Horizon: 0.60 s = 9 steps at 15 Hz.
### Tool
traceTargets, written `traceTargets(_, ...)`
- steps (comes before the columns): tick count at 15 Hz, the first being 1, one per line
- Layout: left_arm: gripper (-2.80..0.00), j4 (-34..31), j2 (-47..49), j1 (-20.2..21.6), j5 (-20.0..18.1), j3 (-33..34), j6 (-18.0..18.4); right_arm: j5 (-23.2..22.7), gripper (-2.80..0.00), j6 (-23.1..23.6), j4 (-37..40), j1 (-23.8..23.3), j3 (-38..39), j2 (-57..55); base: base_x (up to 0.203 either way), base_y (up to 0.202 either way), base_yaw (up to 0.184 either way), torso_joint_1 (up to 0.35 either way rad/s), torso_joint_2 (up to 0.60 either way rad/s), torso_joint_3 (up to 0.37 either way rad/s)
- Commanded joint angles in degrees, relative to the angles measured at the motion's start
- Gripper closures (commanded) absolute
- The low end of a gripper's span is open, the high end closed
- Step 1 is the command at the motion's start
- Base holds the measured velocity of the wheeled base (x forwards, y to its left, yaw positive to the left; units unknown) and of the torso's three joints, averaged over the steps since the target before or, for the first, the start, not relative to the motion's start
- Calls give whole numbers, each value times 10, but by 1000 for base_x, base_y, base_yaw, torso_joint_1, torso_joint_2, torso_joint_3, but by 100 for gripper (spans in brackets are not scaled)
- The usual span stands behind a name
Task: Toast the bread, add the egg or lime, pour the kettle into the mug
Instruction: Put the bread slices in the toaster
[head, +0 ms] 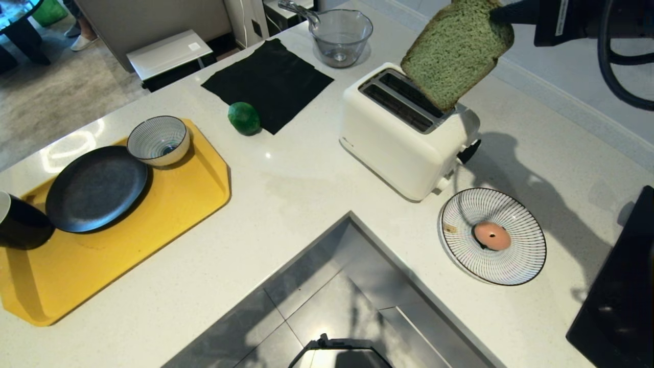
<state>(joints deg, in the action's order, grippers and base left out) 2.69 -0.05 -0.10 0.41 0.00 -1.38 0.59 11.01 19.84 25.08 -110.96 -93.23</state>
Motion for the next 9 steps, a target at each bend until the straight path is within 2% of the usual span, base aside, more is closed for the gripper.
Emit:
traceTargets(1, 0, 0, 0, 0, 0, 9, 0, 0, 0, 1, 1, 0, -15, -24, 0, 0, 0, 0, 0, 0)
traceTargets(9, 0, 0, 0, 0, 0, 9, 0, 0, 0, 1, -2, -7, -22, -49, 0, 0, 0, 0, 0, 0)
